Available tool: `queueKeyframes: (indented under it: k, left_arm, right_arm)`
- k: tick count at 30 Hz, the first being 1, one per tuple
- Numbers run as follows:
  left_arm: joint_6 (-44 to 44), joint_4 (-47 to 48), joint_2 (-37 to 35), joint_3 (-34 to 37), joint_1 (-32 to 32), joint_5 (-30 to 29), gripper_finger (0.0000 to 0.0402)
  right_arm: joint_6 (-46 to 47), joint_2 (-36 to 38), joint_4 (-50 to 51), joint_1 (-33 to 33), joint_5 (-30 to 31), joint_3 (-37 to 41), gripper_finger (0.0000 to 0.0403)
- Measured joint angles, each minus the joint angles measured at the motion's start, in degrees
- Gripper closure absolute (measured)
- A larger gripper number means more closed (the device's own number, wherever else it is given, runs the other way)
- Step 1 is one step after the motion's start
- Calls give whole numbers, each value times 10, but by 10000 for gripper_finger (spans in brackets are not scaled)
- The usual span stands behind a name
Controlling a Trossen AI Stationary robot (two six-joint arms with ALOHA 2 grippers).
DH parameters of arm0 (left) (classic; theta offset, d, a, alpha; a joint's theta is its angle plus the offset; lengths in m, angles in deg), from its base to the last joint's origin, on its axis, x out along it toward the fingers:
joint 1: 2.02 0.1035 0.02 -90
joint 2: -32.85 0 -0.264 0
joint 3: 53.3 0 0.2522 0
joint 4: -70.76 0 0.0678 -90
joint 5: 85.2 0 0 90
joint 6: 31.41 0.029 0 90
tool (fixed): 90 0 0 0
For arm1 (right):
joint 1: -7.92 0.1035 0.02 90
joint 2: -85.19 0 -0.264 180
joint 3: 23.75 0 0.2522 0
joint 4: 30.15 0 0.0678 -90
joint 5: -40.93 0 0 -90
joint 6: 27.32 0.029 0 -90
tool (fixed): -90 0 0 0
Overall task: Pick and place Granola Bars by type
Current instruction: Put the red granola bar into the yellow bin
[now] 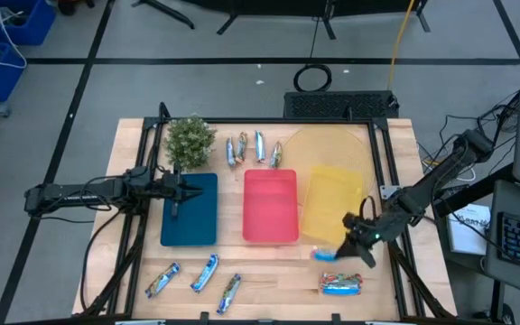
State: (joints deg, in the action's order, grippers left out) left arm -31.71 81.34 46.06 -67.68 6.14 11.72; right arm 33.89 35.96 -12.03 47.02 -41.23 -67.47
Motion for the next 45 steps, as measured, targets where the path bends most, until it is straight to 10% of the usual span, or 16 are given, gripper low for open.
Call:
queueKeyframes:
  k: [8, 17, 32, 45]
  left_arm:
    - [0, 0, 0, 0, 0, 0, 334]
    - [0, 0, 0, 0, 0, 0, 334]
    - [-2, 1, 0, 0, 0, 0, 334]
    - [-2, 1, 0, 0, 0, 0, 334]
  right_arm:
    - [-110, 30, 345, -100, 142, -113, 403]
    - [-120, -24, 532, -271, 71, -122, 403]
    - [-221, -99, 475, -353, 27, -122, 278]
    - [-143, -66, 110, -215, -257, -122, 264]
